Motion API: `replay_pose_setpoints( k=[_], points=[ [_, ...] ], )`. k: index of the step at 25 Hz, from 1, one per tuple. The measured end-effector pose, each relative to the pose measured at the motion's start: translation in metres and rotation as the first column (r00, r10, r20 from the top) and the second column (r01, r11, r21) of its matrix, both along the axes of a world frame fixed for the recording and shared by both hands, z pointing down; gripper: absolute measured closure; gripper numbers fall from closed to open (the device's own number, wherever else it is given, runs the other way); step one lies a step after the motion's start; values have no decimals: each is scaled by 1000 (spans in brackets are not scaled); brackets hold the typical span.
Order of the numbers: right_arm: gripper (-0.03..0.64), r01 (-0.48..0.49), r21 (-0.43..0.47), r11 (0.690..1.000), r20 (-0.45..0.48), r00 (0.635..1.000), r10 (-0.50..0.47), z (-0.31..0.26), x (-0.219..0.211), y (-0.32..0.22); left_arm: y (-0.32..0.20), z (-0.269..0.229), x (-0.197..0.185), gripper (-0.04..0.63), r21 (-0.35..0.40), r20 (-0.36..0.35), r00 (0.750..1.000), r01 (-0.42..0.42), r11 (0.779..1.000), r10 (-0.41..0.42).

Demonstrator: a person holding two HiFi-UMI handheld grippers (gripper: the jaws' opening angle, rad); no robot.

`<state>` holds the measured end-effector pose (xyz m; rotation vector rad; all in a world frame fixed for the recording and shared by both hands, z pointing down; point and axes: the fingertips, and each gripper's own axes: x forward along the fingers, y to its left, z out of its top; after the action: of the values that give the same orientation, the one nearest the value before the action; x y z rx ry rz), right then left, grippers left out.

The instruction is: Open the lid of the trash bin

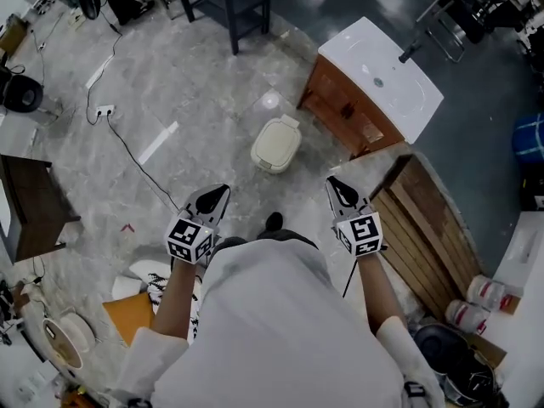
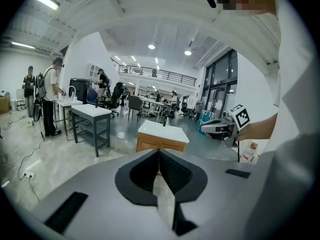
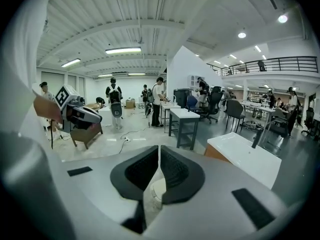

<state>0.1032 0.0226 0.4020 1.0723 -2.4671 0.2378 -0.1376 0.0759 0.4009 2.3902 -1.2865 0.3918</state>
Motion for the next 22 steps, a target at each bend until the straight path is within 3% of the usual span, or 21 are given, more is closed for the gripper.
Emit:
replay_pose_setpoints(
  k=[13,22],
  points=[
    [581,43,-68,997,-4,999,-43,25,5,-32,-46,11,23,577,-49,36,999,-15,999,17],
    [582,-48,-110,993,-2,999,48,48,0,-53,-93,27,14,577,-59,62,995,-71,996,75]
  ],
)
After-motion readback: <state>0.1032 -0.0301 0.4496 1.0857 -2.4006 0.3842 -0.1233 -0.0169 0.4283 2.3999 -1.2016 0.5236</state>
